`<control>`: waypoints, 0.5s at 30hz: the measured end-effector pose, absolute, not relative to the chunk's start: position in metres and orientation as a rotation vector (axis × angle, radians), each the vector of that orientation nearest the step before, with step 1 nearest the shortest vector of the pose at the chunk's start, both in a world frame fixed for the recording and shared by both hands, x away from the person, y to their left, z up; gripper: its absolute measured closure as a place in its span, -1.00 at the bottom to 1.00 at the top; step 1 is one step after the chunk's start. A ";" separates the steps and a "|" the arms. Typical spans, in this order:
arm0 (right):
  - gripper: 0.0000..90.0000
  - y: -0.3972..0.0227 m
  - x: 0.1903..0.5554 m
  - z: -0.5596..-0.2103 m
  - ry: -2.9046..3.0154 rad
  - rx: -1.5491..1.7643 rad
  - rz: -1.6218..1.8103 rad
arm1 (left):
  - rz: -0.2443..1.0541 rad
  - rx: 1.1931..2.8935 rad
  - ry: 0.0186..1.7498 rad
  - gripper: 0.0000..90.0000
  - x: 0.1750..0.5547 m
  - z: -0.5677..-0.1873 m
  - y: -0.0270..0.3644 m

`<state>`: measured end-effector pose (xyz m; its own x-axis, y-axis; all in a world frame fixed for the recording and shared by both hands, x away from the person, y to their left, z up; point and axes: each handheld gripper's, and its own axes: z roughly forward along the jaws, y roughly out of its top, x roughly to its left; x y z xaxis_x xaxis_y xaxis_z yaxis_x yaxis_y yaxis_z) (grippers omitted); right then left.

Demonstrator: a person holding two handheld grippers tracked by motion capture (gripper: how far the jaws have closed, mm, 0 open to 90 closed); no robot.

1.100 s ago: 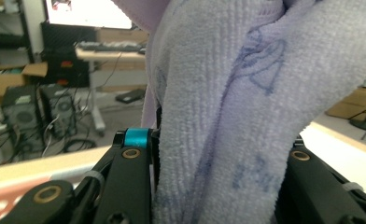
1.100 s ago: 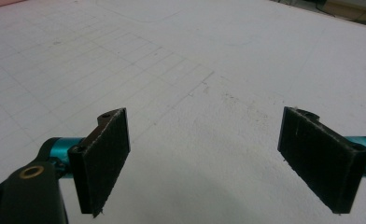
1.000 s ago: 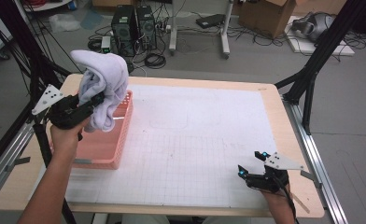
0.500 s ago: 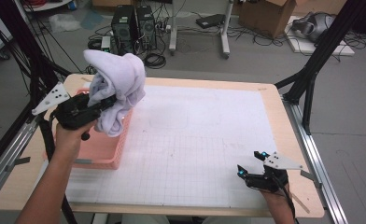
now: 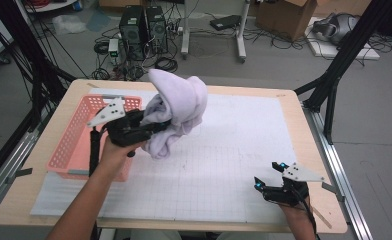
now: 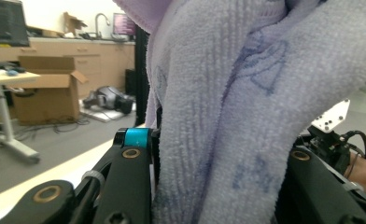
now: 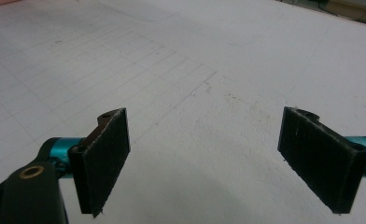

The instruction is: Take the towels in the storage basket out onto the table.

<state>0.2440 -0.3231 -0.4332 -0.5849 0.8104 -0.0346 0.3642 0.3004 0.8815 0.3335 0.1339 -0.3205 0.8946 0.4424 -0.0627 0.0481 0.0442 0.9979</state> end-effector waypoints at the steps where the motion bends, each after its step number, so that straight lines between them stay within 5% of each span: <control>1: -0.65 -0.323 0.244 -0.433 2.094 1.044 1.230 | 0.314 1.508 0.404 0.41 0.333 -0.320 0.134; 15: -0.66 -0.328 0.244 -0.434 2.092 1.053 1.228 | 0.224 1.668 0.479 0.39 0.359 -0.386 0.047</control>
